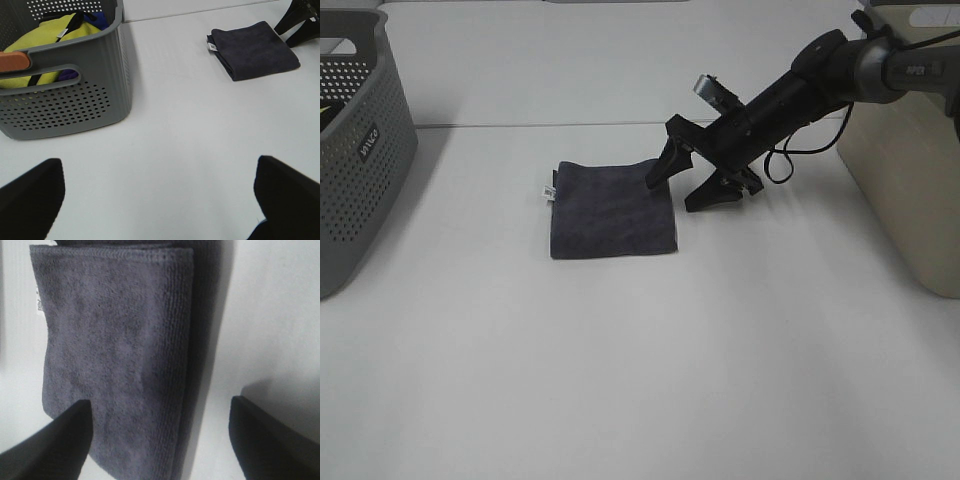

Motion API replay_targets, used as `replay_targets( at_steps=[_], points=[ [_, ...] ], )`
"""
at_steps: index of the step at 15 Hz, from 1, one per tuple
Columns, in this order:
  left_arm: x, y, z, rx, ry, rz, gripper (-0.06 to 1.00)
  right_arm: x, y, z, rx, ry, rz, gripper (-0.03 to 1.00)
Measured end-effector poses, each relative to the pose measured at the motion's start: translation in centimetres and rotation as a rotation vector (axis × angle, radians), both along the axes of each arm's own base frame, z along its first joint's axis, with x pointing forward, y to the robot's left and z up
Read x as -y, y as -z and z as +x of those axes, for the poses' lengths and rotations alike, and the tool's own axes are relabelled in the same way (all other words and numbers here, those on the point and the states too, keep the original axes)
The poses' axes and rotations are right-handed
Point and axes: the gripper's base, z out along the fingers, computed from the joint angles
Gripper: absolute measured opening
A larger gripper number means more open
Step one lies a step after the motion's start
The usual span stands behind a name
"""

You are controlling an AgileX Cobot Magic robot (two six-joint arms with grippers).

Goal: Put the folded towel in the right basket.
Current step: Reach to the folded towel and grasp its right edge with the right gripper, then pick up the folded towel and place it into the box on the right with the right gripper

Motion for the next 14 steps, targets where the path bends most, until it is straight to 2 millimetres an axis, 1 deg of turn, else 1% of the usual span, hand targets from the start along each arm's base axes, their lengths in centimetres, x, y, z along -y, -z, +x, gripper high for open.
replay_targets(
  at_steps=[1,2,3,4,5,7,8,9,11,13,14],
  points=[
    [0.0,0.0,0.0,0.0,0.0,0.0,0.98,-0.3,0.1,0.0,0.008,-0.006,-0.002,0.71],
    [0.0,0.0,0.0,0.0,0.0,0.0,0.98,-1.1,0.3,-0.2,0.019,-0.019,-0.005,0.68],
    [0.0,0.0,0.0,0.0,0.0,0.0,0.98,-1.8,0.4,-0.3,0.035,-0.022,-0.009,0.63],
    [0.0,0.0,0.0,0.0,0.0,0.0,0.98,-2.4,0.5,-0.4,0.048,-0.026,-0.015,0.57],
    [0.0,0.0,0.0,0.0,0.0,0.0,0.98,-2.8,0.7,-0.5,0.049,-0.028,-0.019,0.47],
    [0.0,0.0,0.0,0.0,0.0,0.0,0.98,-2.7,1.0,-0.5,0.05,-0.029,-0.029,0.17],
    [0.0,0.0,0.0,0.0,0.0,0.0,0.98,-2.7,1.0,-0.5,0.054,-0.029,-0.034,0.07],
    [0.0,0.0,0.0,0.0,0.0,0.0,0.98,-2.7,1.0,-0.5,0.055,-0.028,-0.034,0.05],
    [0.0,0.0,0.0,0.0,0.0,0.0,0.98,-2.7,1.0,-0.4,0.057,-0.025,-0.032,0.05],
    [0.0,0.0,0.0,0.0,0.0,0.0,0.98,-2.7,-2.6,-0.3,0.125,-0.032,-0.025,0.05],
    [0.0,0.0,0.0,0.0,0.0,0.0,0.98,-2.6,-4.8,-0.3,0.173,-0.041,-0.033,0.05]
  ],
)
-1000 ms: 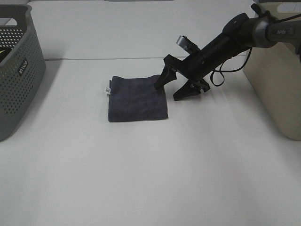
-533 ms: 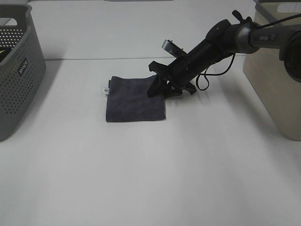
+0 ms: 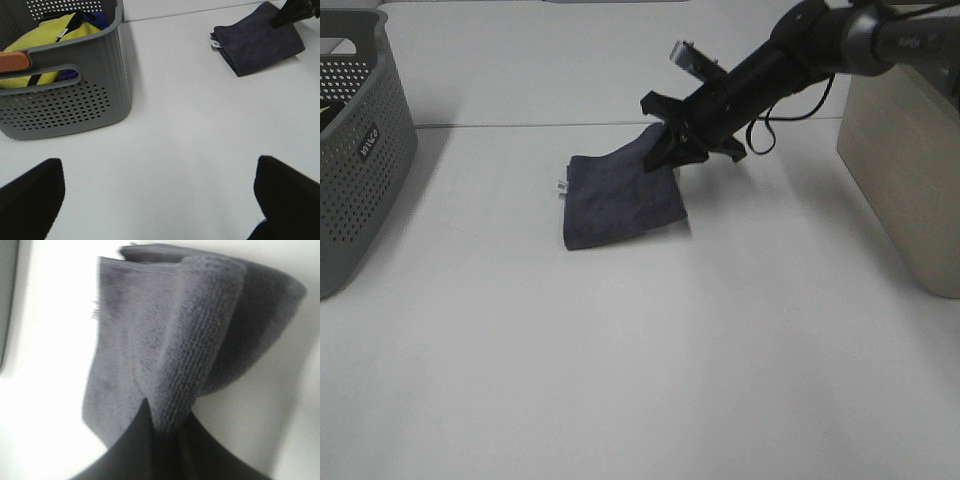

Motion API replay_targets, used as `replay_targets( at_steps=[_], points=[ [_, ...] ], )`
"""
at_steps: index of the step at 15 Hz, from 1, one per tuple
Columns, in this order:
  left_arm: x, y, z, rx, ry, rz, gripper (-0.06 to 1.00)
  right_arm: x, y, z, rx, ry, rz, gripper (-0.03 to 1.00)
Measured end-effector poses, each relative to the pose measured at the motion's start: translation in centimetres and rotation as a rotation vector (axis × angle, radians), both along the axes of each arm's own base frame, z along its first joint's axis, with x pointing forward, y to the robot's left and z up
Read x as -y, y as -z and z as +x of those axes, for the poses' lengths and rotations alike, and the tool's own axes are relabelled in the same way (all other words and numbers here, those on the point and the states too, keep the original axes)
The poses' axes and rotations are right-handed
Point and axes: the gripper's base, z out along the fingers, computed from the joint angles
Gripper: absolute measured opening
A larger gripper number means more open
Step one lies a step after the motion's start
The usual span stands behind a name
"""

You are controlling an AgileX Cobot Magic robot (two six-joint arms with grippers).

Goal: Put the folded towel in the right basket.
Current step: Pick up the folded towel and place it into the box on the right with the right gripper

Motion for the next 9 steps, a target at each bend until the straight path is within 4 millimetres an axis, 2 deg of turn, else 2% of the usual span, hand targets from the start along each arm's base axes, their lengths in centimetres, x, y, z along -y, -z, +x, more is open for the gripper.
replay_targets(
  at_steps=[2,5,7,9],
  points=[
    [0.0,0.0,0.0,0.0,0.0,0.0,0.98,0.5,-5.7,-0.5,0.123,-0.024,-0.026,0.05],
    [0.0,0.0,0.0,0.0,0.0,0.0,0.98,1.6,-13.2,-2.2,0.282,-0.061,-0.085,0.05],
    [0.0,0.0,0.0,0.0,0.0,0.0,0.98,2.7,-17.5,-3.6,0.373,-0.062,-0.134,0.05],
    [0.0,0.0,0.0,0.0,0.0,0.0,0.98,4.1,-20.5,-4.7,0.423,-0.03,-0.165,0.05]
  ],
)
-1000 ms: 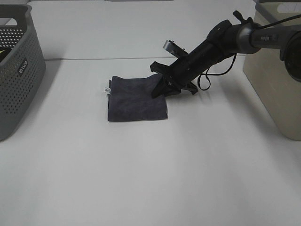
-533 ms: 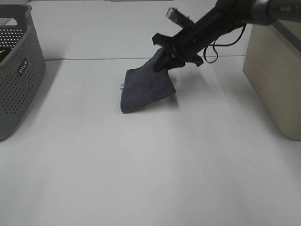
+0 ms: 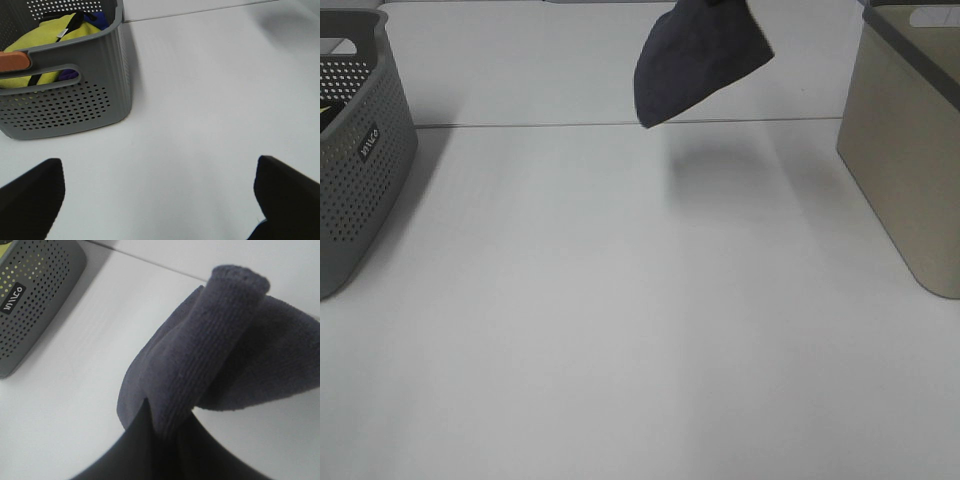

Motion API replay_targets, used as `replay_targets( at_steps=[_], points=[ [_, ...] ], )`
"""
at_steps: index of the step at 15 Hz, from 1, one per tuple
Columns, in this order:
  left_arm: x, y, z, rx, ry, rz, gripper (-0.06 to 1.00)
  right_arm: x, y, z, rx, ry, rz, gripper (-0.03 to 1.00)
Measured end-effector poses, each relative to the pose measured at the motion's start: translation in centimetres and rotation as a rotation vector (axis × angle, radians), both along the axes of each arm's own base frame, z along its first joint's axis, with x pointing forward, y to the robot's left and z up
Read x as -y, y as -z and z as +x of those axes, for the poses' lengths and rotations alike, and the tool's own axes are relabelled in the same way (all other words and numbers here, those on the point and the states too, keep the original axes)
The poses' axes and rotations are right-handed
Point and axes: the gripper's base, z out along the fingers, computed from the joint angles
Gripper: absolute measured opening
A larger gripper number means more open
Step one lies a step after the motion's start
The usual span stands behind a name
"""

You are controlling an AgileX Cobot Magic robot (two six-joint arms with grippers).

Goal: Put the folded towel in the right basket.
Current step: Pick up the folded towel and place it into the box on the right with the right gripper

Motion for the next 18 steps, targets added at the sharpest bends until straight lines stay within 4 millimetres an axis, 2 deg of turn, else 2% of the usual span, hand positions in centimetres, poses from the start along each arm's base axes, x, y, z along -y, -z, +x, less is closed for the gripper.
replay_targets(
  at_steps=[1,3,4,5,8,10,12,14,15,18],
  points=[
    [0.0,0.0,0.0,0.0,0.0,0.0,0.98,1.8,-1.9,-0.6,0.024,0.041,0.003,0.05],
    [0.0,0.0,0.0,0.0,0.0,0.0,0.98,6.5,-4.8,-1.4,0.056,0.143,0.009,0.05],
    [0.0,0.0,0.0,0.0,0.0,0.0,0.98,10.5,-6.3,-2.1,0.062,0.23,0.008,0.05],
    [0.0,0.0,0.0,0.0,0.0,0.0,0.98,11.9,-6.7,-2.4,0.064,0.263,0.008,0.05],
    [0.0,0.0,0.0,0.0,0.0,0.0,0.98,19.5,-8.2,-4.0,0.059,0.448,0.016,0.05],
    [0.0,0.0,0.0,0.0,0.0,0.0,0.98,23.9,-8.2,-4.9,0.045,0.577,0.024,0.05],
    [0.0,0.0,0.0,0.0,0.0,0.0,0.98,25.5,-7.4,-5.1,0.029,0.625,0.01,0.05],
    [0.0,0.0,0.0,0.0,0.0,0.0,0.98,26.4,-5.5,-4.4,-0.005,0.653,-0.017,0.06],
    [0.0,0.0,0.0,0.0,0.0,0.0,0.98,26.6,-4.3,-3.9,-0.031,0.668,-0.016,0.09],
    [0.0,0.0,0.0,0.0,0.0,0.0,0.98,27.5,-1.2,-2.2,-0.088,0.711,-0.017,0.33]
  ],
)
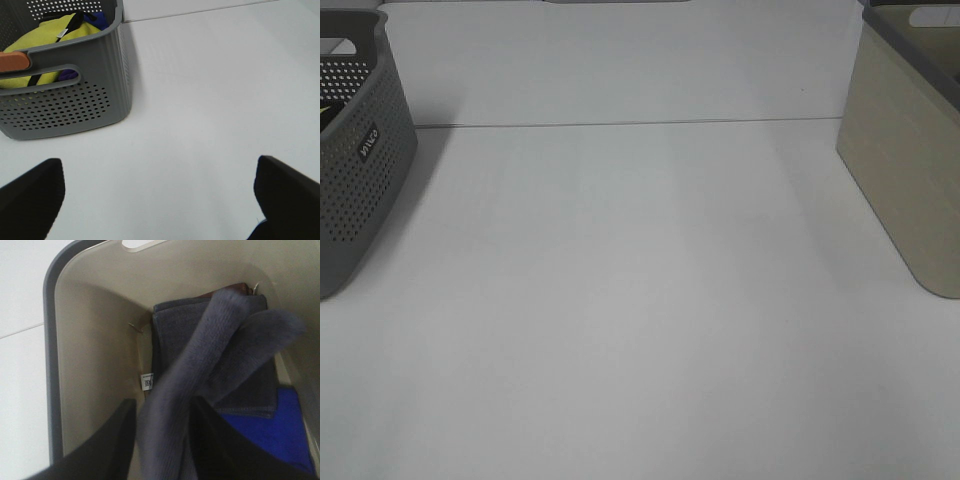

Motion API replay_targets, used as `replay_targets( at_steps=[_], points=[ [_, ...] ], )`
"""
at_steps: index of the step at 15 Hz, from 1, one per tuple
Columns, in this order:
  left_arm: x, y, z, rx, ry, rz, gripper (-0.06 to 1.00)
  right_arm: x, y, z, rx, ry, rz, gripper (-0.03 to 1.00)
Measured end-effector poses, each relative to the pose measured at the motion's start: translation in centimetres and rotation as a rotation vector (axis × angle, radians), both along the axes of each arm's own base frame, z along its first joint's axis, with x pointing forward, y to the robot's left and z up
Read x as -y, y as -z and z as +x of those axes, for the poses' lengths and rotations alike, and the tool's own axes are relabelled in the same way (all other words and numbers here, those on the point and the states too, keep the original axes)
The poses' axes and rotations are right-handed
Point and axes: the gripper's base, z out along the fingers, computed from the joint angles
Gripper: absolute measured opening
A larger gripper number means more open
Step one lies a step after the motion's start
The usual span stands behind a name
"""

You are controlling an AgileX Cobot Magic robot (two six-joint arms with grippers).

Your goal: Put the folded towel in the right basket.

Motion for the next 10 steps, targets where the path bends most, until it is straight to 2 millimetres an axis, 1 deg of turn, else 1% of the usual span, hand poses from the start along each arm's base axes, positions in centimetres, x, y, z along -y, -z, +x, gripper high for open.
replay_targets(
  at_steps=[1,2,4,5,6,7,8,10],
  points=[
    [0.0,0.0,0.0,0.0,0.0,0.0,0.98,0.1,0.3,0.1,-0.008,0.006,0.005,0.43],
    [0.0,0.0,0.0,0.0,0.0,0.0,0.98,0.1,0.4,0.2,-0.01,0.011,0.012,0.5],
    [0.0,0.0,0.0,0.0,0.0,0.0,0.98,-0.3,0.0,0.1,0.004,0.012,0.042,0.54],
    [0.0,0.0,0.0,0.0,0.0,0.0,0.98,-1.1,-0.4,0.1,0.012,-0.007,0.047,0.55],
    [0.0,0.0,0.0,0.0,0.0,0.0,0.98,-2.4,-1.1,0.0,0.019,-0.037,0.044,0.55],
    [0.0,0.0,0.0,0.0,0.0,0.0,0.98,-4.1,-1.6,-0.1,0.018,-0.082,0.042,0.56],
    [0.0,0.0,0.0,0.0,0.0,0.0,0.98,-6.3,-2.0,-0.1,0.007,-0.139,0.041,0.56],
    [0.0,0.0,0.0,0.0,0.0,0.0,0.98,-10.1,-2.0,-0.5,-0.053,-0.247,0.037,0.56]
  ],
)
